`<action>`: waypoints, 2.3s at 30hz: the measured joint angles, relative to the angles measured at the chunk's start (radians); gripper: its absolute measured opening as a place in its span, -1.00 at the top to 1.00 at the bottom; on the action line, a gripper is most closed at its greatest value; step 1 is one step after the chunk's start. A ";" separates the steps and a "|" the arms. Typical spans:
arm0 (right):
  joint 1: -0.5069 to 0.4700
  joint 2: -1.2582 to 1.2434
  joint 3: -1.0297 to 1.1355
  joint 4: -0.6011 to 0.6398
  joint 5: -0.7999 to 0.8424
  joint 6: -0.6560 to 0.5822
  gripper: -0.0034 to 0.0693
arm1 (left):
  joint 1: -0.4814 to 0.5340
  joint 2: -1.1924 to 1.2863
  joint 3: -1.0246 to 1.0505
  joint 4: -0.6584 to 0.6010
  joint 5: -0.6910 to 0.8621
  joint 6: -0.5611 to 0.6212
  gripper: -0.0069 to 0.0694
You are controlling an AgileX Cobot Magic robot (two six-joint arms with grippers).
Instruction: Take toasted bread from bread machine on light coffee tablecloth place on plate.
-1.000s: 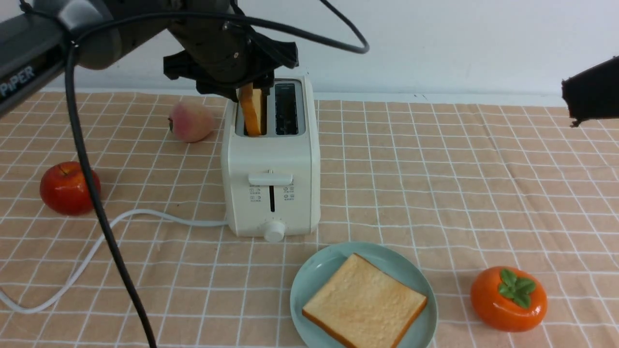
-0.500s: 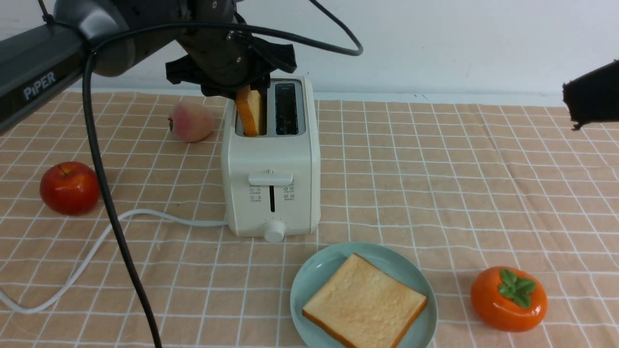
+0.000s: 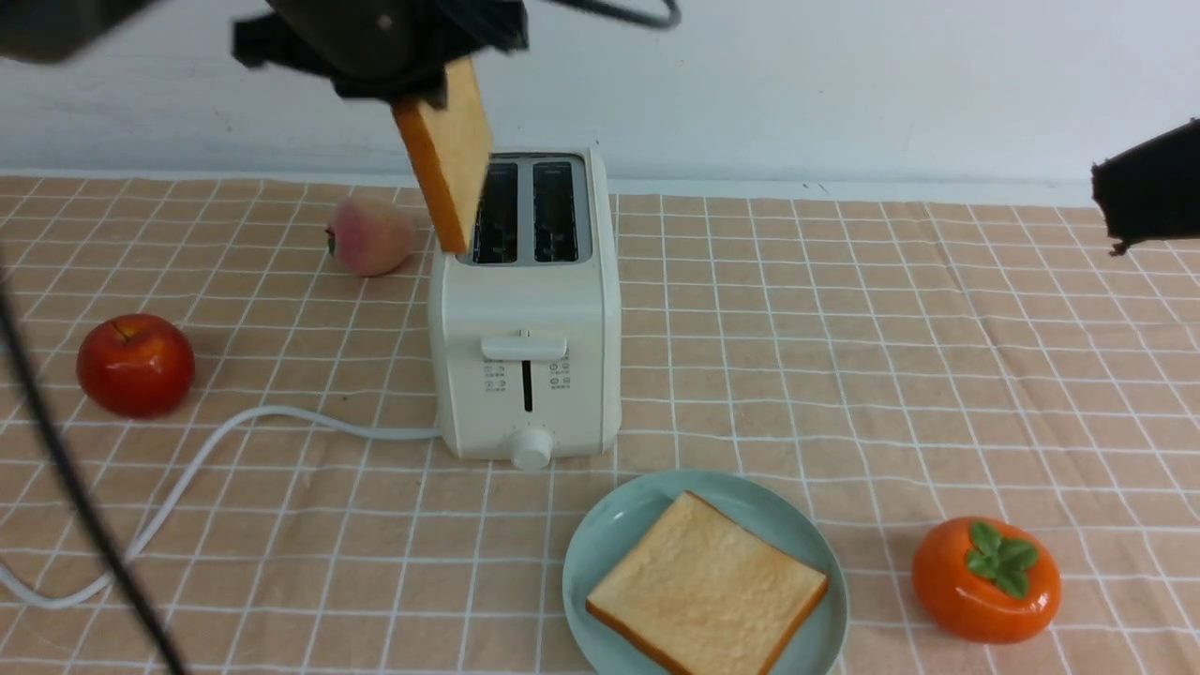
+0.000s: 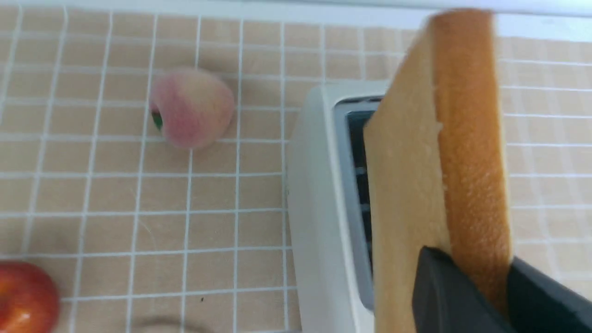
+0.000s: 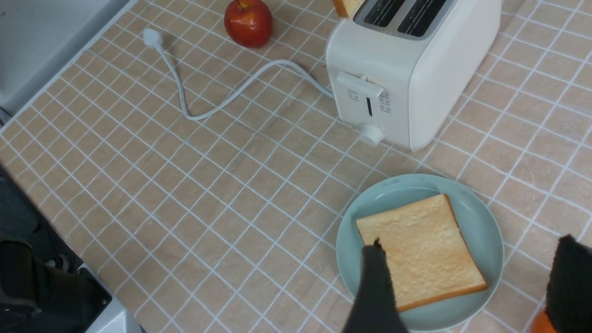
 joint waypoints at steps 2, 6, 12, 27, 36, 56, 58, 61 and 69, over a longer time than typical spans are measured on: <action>0.000 0.000 0.000 0.000 0.000 0.000 -0.40 | 0.000 -0.090 0.000 -0.100 0.042 0.110 0.64; 0.000 0.000 0.000 0.000 0.000 0.000 -0.40 | 0.000 -0.214 0.051 -0.388 0.126 0.336 0.64; 0.000 0.000 0.000 0.000 0.000 0.000 -0.40 | -0.001 -0.230 0.319 -0.824 0.166 0.583 0.64; 0.000 0.000 0.000 -0.001 0.000 0.000 -0.40 | -0.120 0.069 0.892 -1.594 -0.407 1.129 0.58; 0.000 0.000 0.000 0.000 0.000 0.000 -0.40 | -0.151 0.111 0.897 -1.554 -0.503 1.113 -0.45; 0.000 -0.017 0.106 -0.190 -0.057 0.125 -0.37 | 0.058 -0.309 0.878 -0.406 -0.307 0.145 -0.32; 0.000 -0.049 0.198 -0.241 -0.146 0.159 -0.31 | 0.058 -0.411 0.878 -0.407 -0.254 0.135 -0.02; -0.001 -0.121 0.351 -0.275 -0.284 0.182 -0.19 | 0.058 -0.512 0.887 -0.406 -0.203 0.132 0.43; -0.001 -0.514 0.804 -0.282 -0.531 0.207 0.66 | 0.058 -0.794 1.067 -0.416 -0.155 0.168 0.86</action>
